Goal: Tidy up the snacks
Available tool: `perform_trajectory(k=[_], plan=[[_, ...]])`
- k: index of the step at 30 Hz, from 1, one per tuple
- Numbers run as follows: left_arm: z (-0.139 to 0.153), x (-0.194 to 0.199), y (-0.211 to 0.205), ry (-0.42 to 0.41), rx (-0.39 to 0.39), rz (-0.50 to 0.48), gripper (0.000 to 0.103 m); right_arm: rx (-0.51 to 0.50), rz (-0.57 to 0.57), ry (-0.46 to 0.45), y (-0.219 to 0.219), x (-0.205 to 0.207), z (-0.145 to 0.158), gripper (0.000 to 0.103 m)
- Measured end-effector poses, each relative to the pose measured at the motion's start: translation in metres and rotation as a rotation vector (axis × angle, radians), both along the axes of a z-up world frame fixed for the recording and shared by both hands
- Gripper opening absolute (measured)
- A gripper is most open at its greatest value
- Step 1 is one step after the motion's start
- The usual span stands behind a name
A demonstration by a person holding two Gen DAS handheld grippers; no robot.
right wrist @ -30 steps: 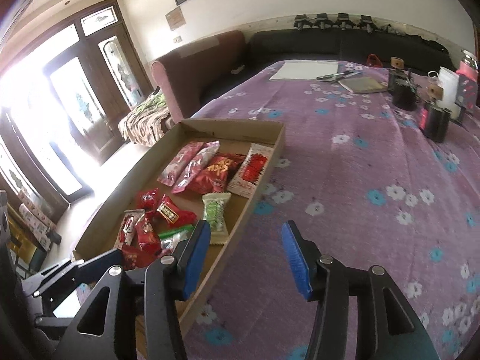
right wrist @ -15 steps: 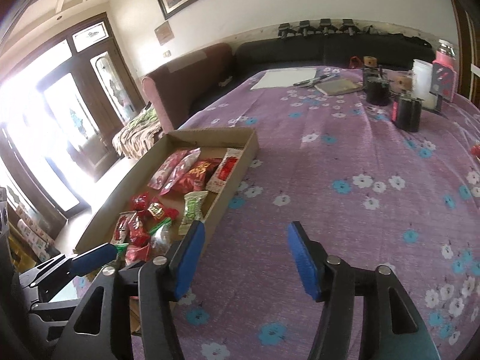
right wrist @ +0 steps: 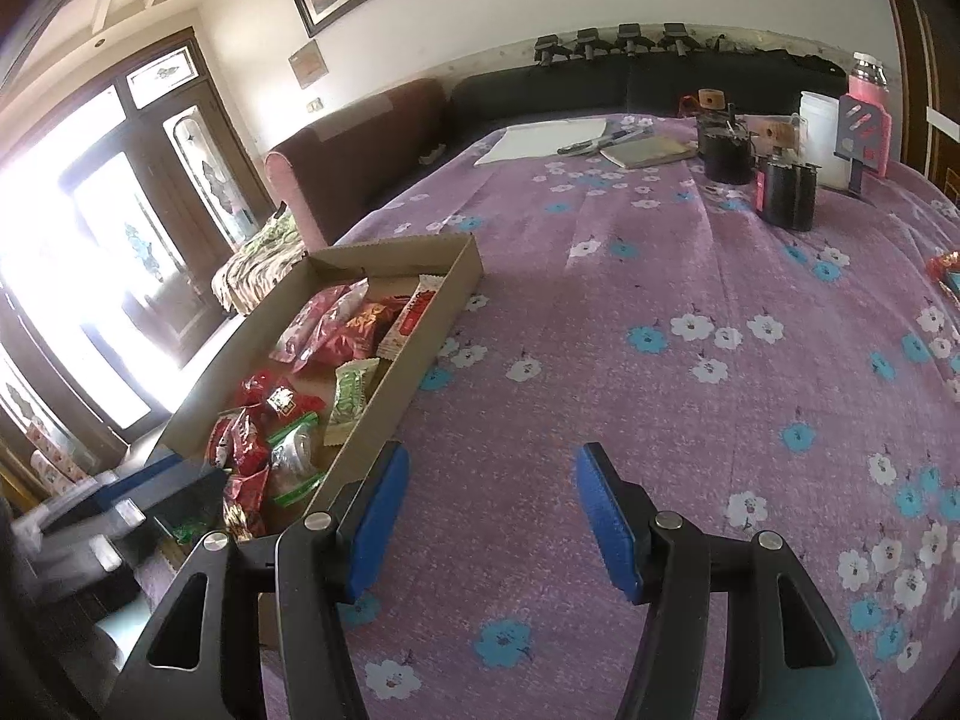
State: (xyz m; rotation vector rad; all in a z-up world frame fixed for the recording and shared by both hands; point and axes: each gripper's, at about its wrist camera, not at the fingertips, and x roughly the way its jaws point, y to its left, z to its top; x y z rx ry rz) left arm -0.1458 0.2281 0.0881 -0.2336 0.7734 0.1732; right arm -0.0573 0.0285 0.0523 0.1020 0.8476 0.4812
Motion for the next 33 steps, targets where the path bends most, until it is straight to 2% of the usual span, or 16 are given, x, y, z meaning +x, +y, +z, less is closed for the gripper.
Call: perform_trajectory(k=[3,6,18,21,22,25,28,29,31,33], plan=[[0.006,-0.005,0.035,-0.02,-0.014,0.102,0.073,-0.003,-0.012,-0.001,-0.003,0.0,-0.002,0.06],[0.0,-0.005,0.055,0.01,0.008,0.17,0.074,0.007,-0.024,0.009,-0.006,0.003,-0.006,0.06],[-0.052,0.03,0.035,0.21,0.137,0.14,0.074,0.006,-0.028,0.02,-0.008,0.005,-0.012,0.06],[-0.053,0.03,0.038,0.203,0.13,0.148,0.074,0.009,-0.025,0.029,-0.008,0.007,-0.014,0.061],[-0.05,0.028,0.039,0.185,0.122,0.153,0.074,0.009,-0.023,0.033,-0.008,0.007,-0.015,0.061],[-0.029,0.013,0.042,0.061,0.123,0.189,0.074,0.002,-0.018,0.04,-0.006,0.008,-0.018,0.061],[0.004,-0.016,0.034,-0.137,0.254,0.272,0.075,-0.008,-0.017,0.017,-0.005,0.004,-0.016,0.061],[0.016,-0.028,0.03,-0.212,0.297,0.3,0.08,-0.011,-0.018,0.005,-0.004,0.003,-0.014,0.061],[0.035,-0.05,0.024,-0.358,0.336,0.327,0.103,-0.022,-0.02,-0.026,-0.003,-0.002,-0.009,0.062],[0.048,-0.068,0.023,-0.481,0.322,0.328,0.103,-0.034,-0.01,-0.058,0.001,-0.008,-0.002,0.062]])
